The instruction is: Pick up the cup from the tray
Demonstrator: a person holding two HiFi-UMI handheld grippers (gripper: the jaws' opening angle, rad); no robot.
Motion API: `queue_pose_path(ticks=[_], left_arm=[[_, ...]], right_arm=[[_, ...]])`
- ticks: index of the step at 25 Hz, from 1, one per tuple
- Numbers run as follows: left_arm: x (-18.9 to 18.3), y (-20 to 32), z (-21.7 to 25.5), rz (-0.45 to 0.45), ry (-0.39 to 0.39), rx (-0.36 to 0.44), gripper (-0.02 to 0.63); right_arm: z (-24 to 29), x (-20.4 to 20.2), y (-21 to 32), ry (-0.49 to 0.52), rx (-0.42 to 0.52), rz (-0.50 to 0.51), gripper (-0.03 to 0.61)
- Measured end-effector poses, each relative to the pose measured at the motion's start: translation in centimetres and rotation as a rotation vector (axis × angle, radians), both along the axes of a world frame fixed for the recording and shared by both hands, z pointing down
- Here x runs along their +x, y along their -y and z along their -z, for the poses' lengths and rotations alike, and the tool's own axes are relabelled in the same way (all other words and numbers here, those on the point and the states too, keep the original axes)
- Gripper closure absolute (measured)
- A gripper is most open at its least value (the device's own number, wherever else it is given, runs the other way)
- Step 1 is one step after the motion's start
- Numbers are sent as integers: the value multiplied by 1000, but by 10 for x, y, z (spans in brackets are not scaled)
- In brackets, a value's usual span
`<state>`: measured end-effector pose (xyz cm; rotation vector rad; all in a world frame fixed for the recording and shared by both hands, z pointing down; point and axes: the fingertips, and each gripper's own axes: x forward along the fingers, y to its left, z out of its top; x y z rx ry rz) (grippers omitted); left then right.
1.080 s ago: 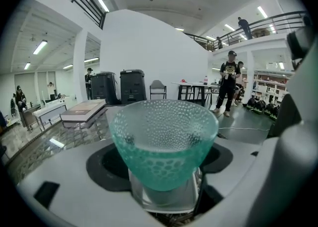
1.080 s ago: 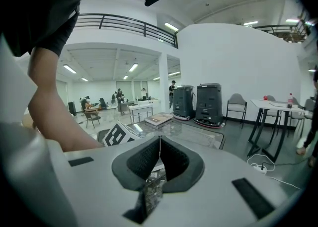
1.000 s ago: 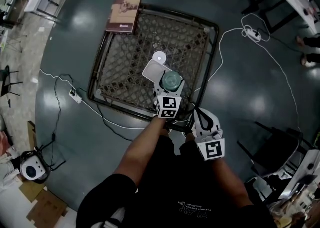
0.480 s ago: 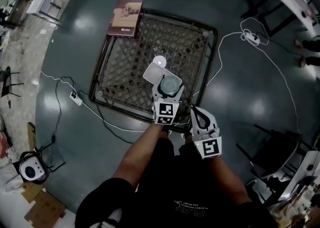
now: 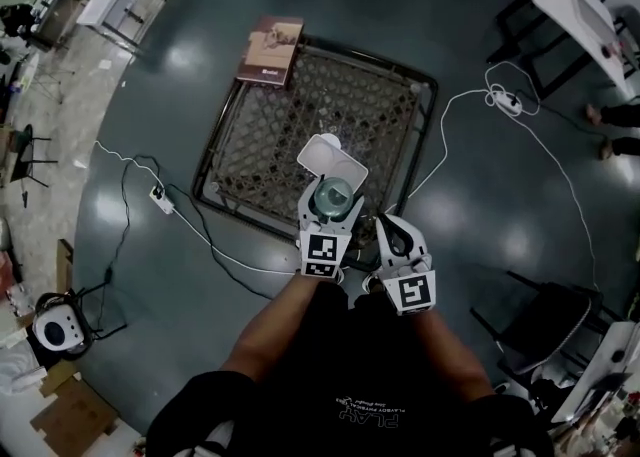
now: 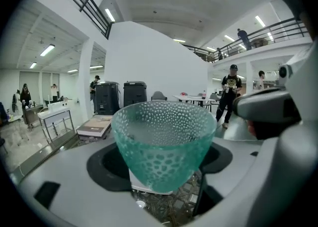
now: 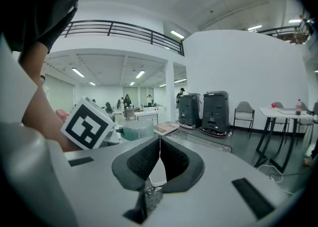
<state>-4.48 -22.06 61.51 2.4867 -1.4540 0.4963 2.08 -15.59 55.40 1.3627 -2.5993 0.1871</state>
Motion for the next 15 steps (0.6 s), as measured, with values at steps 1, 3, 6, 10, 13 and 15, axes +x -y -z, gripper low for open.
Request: queue_pose_path(ticks=[1,3,6,10,13,15], left_arm=[[-2,-3,7,6,-9,-2,233],[-6,-10,24,20,-25,3,233],[-8,-21,47,44,-40,22,233],[-13,-34,72,66,-35,53,233],[-20,-41,84,82,-30,68,233],[-23,-46,91,85,-28,74,233]], right_arm=[[3,-1,1,-1,11,6,568],[7,-1,0,0,31,15,568],[13,3,-2,12,34,0,568],[24,7,-3,8,30,-3,568],[36,5,3,7,65,8,568],[42,4,5,6,78,16,568]])
